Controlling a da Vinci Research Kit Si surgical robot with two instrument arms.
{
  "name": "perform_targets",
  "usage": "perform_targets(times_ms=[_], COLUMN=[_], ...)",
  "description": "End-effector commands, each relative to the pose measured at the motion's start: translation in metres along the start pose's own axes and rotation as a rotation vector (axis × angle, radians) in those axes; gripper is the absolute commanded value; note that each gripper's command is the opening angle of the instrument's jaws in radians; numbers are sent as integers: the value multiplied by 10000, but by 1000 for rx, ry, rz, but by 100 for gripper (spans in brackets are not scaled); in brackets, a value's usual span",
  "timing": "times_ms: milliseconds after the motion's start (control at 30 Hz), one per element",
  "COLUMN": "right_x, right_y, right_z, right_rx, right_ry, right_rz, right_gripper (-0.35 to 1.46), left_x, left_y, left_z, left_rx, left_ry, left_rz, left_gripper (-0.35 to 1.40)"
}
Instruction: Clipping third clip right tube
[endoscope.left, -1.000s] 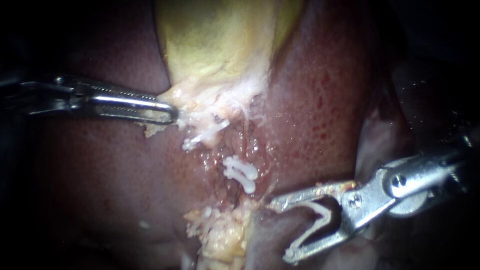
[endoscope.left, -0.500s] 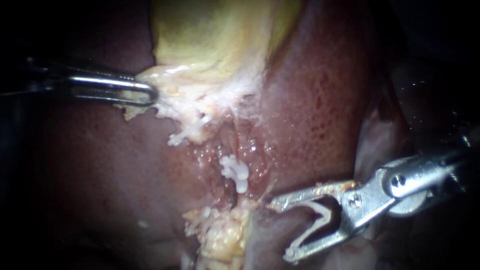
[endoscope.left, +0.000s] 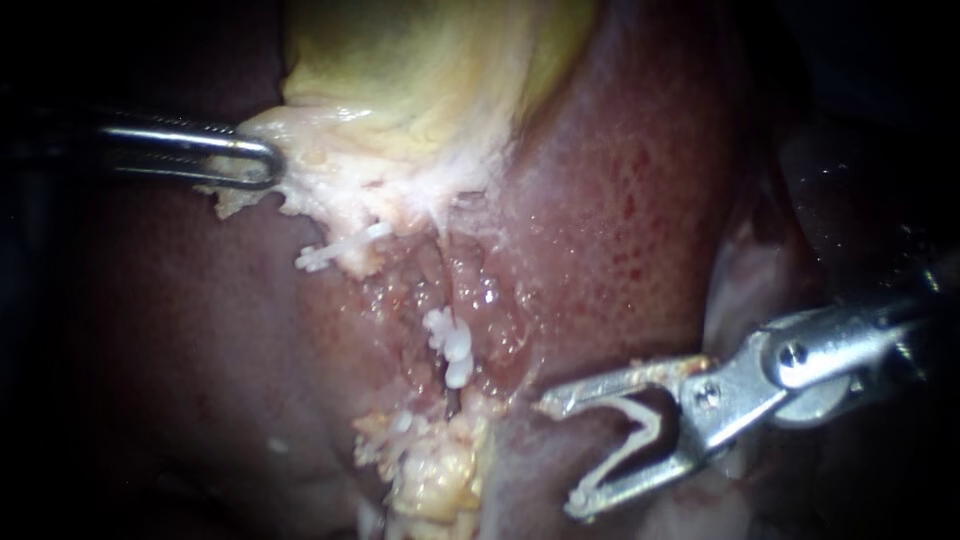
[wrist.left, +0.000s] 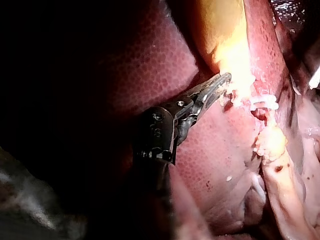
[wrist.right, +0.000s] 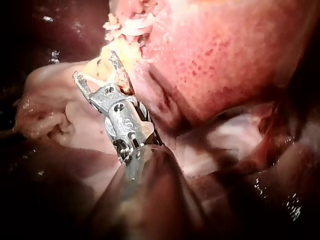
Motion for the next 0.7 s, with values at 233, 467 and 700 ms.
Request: perform_targets(times_ms=[233, 467, 700], right_x=[-5, -16, -29], right_y=[28, 59, 93], right_z=[4, 13, 38], right_rx=[-30, -102, -170], right_ry=[6, 42, 62], right_rz=[228, 345, 379], right_gripper=[49, 50, 50], left_x=[-1, -2, -3], left_y=[0, 0, 0], left_z=[1, 1, 1], left_rx=[1, 1, 2], left_ry=[0, 0, 0], left_rz=[1, 1, 2], left_gripper=[-35, -35, -35])
